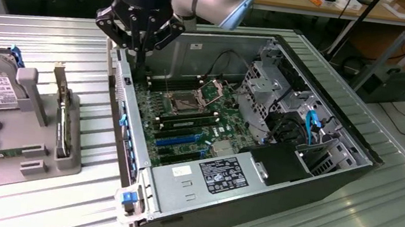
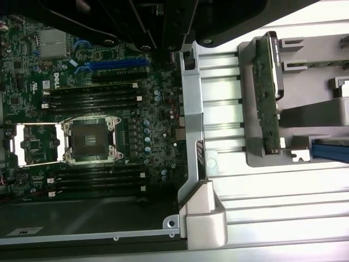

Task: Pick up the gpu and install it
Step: 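Reach for the gpu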

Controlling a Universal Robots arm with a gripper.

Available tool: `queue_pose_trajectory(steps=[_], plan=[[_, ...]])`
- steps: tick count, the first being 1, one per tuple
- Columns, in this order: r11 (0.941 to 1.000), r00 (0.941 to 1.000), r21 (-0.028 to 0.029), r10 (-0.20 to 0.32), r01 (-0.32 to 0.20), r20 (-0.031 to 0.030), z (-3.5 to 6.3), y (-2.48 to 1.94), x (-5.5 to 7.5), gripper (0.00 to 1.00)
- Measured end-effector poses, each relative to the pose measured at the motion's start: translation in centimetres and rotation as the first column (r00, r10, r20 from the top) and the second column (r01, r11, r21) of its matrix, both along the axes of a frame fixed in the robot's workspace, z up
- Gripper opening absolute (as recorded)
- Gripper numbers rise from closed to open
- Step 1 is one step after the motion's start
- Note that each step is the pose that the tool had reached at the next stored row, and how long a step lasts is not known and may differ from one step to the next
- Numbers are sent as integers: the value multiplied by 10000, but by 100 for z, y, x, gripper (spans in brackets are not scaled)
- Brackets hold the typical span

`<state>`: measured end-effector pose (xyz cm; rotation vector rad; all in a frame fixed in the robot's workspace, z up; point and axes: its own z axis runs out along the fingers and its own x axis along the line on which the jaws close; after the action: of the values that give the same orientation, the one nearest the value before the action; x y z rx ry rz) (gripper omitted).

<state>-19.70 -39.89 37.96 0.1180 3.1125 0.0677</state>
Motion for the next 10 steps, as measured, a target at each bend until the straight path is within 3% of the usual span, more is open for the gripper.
queue_pose_trajectory(steps=[10], plan=[[10000, 10000, 0, 0, 0, 0, -21, 0, -144, 11]])
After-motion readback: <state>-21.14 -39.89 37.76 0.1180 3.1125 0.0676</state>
